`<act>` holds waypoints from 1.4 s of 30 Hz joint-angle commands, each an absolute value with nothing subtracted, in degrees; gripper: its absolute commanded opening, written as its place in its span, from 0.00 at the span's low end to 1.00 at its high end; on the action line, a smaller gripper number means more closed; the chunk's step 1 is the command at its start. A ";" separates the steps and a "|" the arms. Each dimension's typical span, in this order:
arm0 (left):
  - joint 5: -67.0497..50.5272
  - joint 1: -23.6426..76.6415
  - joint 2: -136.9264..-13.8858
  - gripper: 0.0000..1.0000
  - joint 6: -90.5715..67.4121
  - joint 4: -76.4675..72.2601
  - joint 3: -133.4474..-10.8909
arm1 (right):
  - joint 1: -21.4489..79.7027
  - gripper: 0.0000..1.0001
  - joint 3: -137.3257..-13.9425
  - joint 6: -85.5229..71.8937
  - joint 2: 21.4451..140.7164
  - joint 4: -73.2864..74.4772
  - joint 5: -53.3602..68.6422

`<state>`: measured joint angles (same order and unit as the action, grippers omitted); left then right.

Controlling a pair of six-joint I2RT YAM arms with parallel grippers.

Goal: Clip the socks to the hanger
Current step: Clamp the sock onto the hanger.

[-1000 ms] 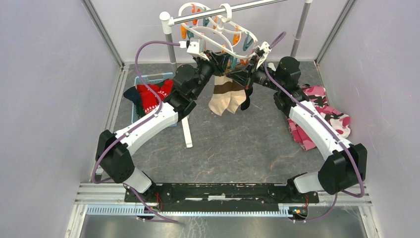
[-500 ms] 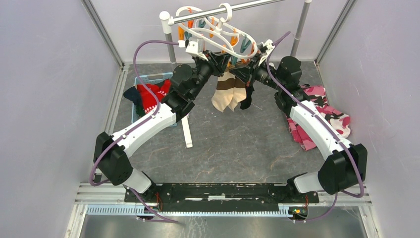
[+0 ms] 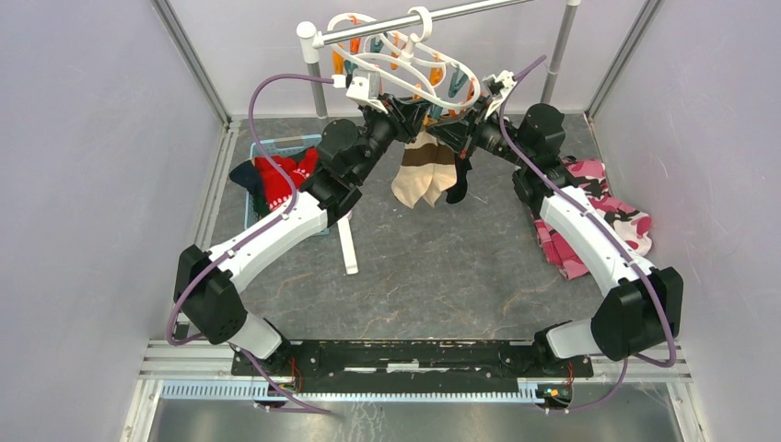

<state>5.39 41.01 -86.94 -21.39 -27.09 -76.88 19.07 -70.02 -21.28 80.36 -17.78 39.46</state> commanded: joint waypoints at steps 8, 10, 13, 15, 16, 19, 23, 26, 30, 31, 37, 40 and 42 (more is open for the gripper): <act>3.96 41.16 -85.12 0.07 -20.00 -29.53 -77.74 | 17.67 0.00 -71.23 -25.71 79.96 -24.35 42.43; 3.81 41.17 -85.17 0.09 -20.02 -29.66 -77.78 | 17.67 0.00 -71.21 -25.75 80.07 -24.35 42.73; 3.58 41.21 -85.17 0.20 -20.30 -29.88 -77.78 | 17.60 0.00 -70.97 -25.58 80.24 -24.39 43.25; 3.46 41.21 -85.09 0.28 -20.44 -29.88 -77.84 | 17.64 0.02 -70.77 -25.51 80.27 -24.35 43.37; 3.51 41.14 -85.00 0.32 -20.52 -29.84 -77.80 | 17.62 0.05 -70.72 -25.42 80.25 -24.35 43.33; 3.44 41.18 -84.68 0.44 -20.66 -29.65 -77.65 | 17.61 0.11 -70.57 -25.27 80.25 -24.28 43.47; 3.49 41.14 -84.00 0.53 -20.85 -29.44 -77.16 | 17.57 0.16 -70.16 -24.85 80.12 -24.22 43.68; 3.46 41.16 -83.40 0.58 -20.90 -29.21 -76.73 | 17.55 0.19 -69.71 -24.43 79.85 -24.17 43.78; 3.59 41.17 -82.03 0.67 -21.01 -28.56 -75.40 | 17.40 0.31 -68.89 -23.58 79.17 -23.83 44.14; 3.66 41.17 -81.62 0.69 -21.09 -28.37 -74.90 | 17.35 0.36 -68.47 -23.16 78.74 -23.69 44.21; 2.57 41.22 -78.10 0.78 -21.97 -27.13 -70.53 | 16.33 0.61 -65.23 -20.12 76.08 -22.32 45.12; 0.39 41.21 -75.64 0.81 -22.49 -26.37 -67.90 | 15.24 0.70 -63.77 -16.66 74.00 -19.96 46.10; -2.08 41.21 -74.05 0.83 -22.59 -26.17 -66.12 | 13.97 0.75 -62.52 -14.10 72.07 -18.65 47.80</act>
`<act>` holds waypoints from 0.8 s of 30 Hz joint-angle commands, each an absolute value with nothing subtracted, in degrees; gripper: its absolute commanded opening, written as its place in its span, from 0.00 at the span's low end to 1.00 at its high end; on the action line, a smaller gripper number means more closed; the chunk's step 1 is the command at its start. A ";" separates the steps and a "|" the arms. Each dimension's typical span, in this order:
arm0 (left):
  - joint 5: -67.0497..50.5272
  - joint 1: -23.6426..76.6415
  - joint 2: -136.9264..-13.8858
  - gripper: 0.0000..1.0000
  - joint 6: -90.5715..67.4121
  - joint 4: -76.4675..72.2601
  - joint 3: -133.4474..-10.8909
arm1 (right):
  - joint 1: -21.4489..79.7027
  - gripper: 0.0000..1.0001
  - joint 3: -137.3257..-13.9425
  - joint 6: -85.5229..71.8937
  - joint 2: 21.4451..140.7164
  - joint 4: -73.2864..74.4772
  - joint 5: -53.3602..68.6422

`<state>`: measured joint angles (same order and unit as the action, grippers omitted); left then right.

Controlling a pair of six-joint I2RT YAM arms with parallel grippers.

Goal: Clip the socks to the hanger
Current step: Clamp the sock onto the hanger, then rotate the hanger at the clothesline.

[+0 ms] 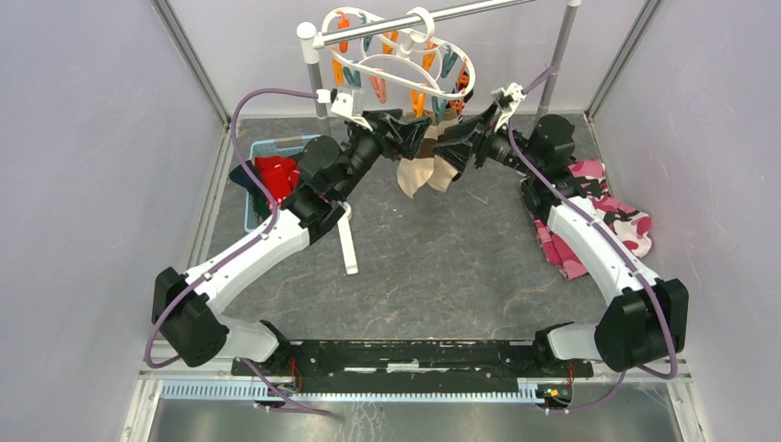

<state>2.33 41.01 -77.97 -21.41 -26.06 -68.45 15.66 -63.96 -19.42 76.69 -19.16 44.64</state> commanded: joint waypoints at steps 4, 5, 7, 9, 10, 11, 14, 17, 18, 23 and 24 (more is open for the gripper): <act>-7.51 41.22 -70.75 0.85 -22.22 -24.57 -62.84 | 11.97 0.82 -59.12 -8.06 68.67 -15.51 52.72; -8.58 41.22 -69.74 0.85 -22.04 -24.53 -61.48 | 11.62 0.82 -58.49 -6.59 67.95 -14.15 53.51; -10.16 41.22 -67.50 0.86 -21.25 -24.66 -58.32 | 10.88 0.83 -57.22 -2.57 66.54 -10.78 55.91; -11.68 41.19 -65.04 0.88 -19.92 -25.09 -54.67 | 10.29 0.83 -56.68 2.84 65.58 -5.64 57.71; -12.15 41.22 -63.79 0.89 -19.39 -25.68 -52.52 | 10.12 0.83 -55.99 5.84 64.94 -3.29 58.42; -12.43 41.15 -62.52 0.90 -18.74 -26.34 -50.43 | 10.15 0.84 -55.01 8.43 64.23 -1.59 58.62; -13.55 41.17 -58.51 0.94 -17.24 -27.92 -43.20 | 9.94 0.86 -49.89 12.78 61.56 -2.05 56.16; -13.12 41.16 -53.80 0.96 -17.07 -28.51 -35.66 | 8.88 0.89 -47.38 10.65 61.39 -6.39 52.59; -12.60 41.21 -51.39 0.97 -17.54 -28.70 -32.45 | 8.44 0.90 -47.59 9.66 62.48 -7.47 51.43; -8.59 41.14 -41.23 0.98 -21.16 -30.34 -21.39 | 8.24 0.89 -49.39 2.97 71.73 -14.45 51.50; -7.75 41.16 -39.07 0.98 -21.68 -30.40 -19.77 | 8.21 0.88 -49.77 0.99 74.13 -16.60 51.85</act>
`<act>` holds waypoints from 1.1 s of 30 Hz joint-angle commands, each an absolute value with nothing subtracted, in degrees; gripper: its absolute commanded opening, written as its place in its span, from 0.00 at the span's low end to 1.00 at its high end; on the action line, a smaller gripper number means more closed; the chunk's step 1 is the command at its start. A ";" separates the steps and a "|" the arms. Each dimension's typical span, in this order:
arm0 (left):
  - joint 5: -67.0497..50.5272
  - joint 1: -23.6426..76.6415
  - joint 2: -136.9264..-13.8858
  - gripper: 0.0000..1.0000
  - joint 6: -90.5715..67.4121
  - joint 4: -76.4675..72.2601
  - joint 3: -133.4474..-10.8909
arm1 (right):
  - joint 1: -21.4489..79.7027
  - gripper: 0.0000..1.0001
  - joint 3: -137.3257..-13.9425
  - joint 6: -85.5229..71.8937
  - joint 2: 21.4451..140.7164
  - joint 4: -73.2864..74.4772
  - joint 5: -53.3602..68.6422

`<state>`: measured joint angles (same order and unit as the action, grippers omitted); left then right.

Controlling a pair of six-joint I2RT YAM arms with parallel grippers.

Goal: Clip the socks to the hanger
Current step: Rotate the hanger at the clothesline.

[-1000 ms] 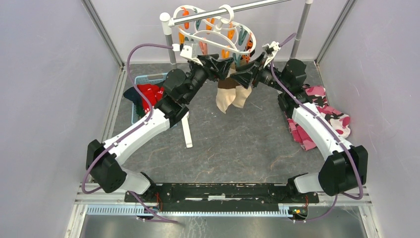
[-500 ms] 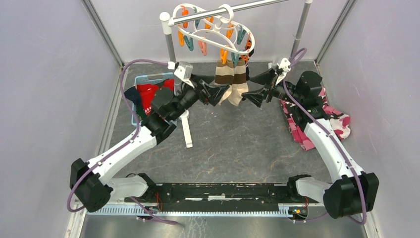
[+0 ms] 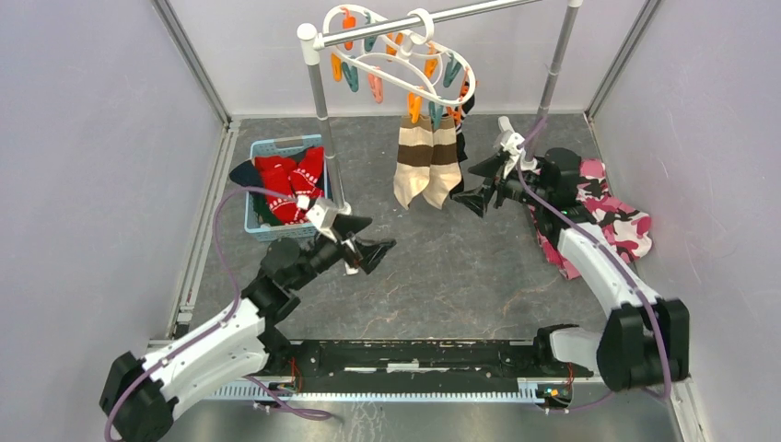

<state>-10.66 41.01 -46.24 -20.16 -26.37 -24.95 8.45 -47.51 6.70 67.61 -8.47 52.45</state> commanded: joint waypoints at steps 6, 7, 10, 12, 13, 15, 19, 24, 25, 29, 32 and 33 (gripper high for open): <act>-3.23 41.19 -27.13 1.00 -22.92 -26.15 -13.96 | 9.06 0.87 -52.53 -6.34 81.67 -26.30 52.46; -2.83 41.15 -25.33 1.00 -22.86 -25.44 -13.52 | 9.31 0.87 -52.57 -7.29 82.02 -27.69 52.47; -1.46 41.21 -21.31 1.00 -22.63 -24.10 -12.48 | 10.44 0.86 -52.78 -10.10 82.91 -31.44 52.04; -1.04 41.17 -19.96 1.00 -22.34 -23.79 -11.99 | 10.89 0.85 -53.07 -12.87 84.03 -33.66 51.04; -0.90 41.16 -19.59 1.00 -22.27 -23.67 -11.96 | 11.00 0.84 -53.45 -14.34 84.91 -34.75 50.44; -1.07 41.16 -19.56 1.00 -22.17 -23.37 -12.10 | 11.12 0.79 -55.02 -17.19 86.68 -36.11 49.25; -2.08 41.19 -19.86 1.00 -22.19 -22.66 -12.89 | 11.52 0.74 -57.17 -18.37 89.10 -36.95 46.27; -2.18 41.21 -19.50 1.00 -22.50 -22.42 -12.58 | 11.99 0.53 -59.12 -20.27 91.85 -38.13 47.31; -2.10 41.17 -19.51 1.00 -22.60 -22.41 -12.49 | 12.01 0.47 -59.19 -20.83 92.29 -38.47 47.83; -1.96 41.19 -19.26 1.00 -22.68 -22.18 -12.39 | 11.28 0.25 -59.32 -20.33 91.93 -37.44 48.49; -2.07 41.15 -18.86 1.00 -22.53 -21.53 -12.61 | 8.69 0.09 -59.97 -19.87 91.22 -35.79 48.61; -2.03 41.15 -18.75 1.00 -22.46 -21.27 -12.69 | 7.56 0.06 -60.41 -19.59 91.02 -34.80 48.52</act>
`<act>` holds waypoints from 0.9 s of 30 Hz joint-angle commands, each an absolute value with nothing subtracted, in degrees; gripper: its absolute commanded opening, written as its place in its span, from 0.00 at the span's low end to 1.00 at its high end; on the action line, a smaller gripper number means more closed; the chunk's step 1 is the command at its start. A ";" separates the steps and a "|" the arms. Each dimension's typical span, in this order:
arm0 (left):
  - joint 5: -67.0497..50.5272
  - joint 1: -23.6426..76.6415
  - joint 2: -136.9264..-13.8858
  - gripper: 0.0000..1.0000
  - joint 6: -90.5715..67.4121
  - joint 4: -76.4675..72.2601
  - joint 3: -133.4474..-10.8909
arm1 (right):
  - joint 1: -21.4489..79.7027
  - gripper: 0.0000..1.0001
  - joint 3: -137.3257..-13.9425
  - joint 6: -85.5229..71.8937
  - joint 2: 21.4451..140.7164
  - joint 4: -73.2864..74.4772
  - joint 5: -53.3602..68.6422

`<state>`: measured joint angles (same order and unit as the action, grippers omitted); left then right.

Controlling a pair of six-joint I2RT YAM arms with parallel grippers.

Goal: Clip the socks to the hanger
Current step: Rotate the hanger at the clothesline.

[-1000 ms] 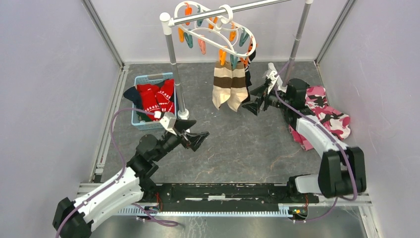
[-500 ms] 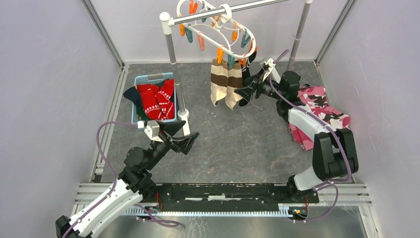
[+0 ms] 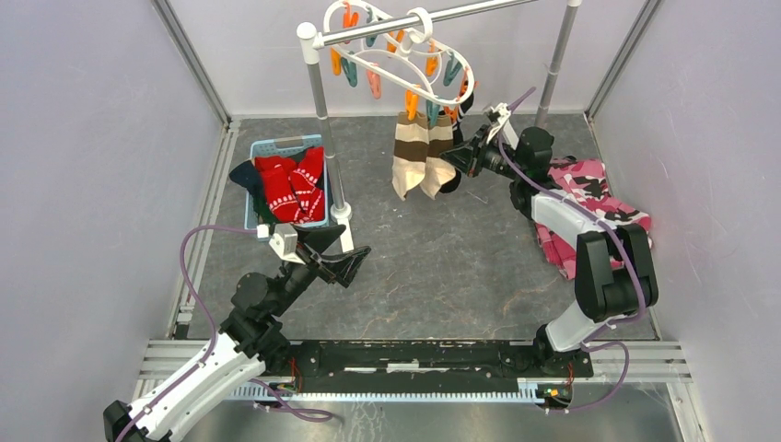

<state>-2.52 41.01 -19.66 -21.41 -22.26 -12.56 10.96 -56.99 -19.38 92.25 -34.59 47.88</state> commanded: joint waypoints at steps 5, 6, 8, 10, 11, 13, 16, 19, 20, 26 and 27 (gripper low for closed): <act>-2.20 41.15 -18.59 1.00 -22.00 -21.01 -12.83 | 3.12 0.02 -63.99 -15.99 90.41 -27.88 47.08; -2.20 41.21 -18.69 1.00 -22.00 -21.01 -12.90 | 2.44 0.02 -65.08 -15.60 90.51 -26.86 46.67; -2.39 41.22 -18.69 1.00 -21.91 -20.99 -13.00 | 0.97 0.02 -67.26 -14.60 90.82 -24.89 45.23; -2.66 41.21 -18.65 1.00 -21.93 -20.94 -13.22 | 0.34 0.02 -69.54 -13.62 91.30 -23.31 43.69; -2.85 41.15 -18.59 1.00 -21.93 -20.71 -13.33 | -1.53 0.02 -70.61 -13.43 91.68 -22.89 43.08; -3.05 41.21 -18.42 1.00 -21.85 -20.26 -13.60 | -2.55 0.02 -73.81 -12.89 92.80 -21.53 42.19; -3.40 41.22 -18.28 1.00 -21.74 -20.04 -13.71 | -2.99 0.02 -78.95 -10.78 95.01 -18.34 40.59; -3.64 41.17 -18.33 1.00 -21.87 -20.04 -13.80 | -2.99 0.02 -82.81 -9.97 96.68 -16.56 38.96; -3.71 41.15 -18.33 1.00 -21.93 -20.04 -13.80 | -2.97 0.02 -83.81 -9.95 97.30 -16.25 38.65; -3.98 41.15 -18.26 1.00 -22.08 -20.04 -13.95 | -2.99 0.03 -84.40 -10.49 98.53 -16.13 39.98; -3.99 41.19 -18.34 1.00 -22.06 -20.15 -14.02 | -2.99 0.03 -84.16 -10.19 98.60 -15.97 40.04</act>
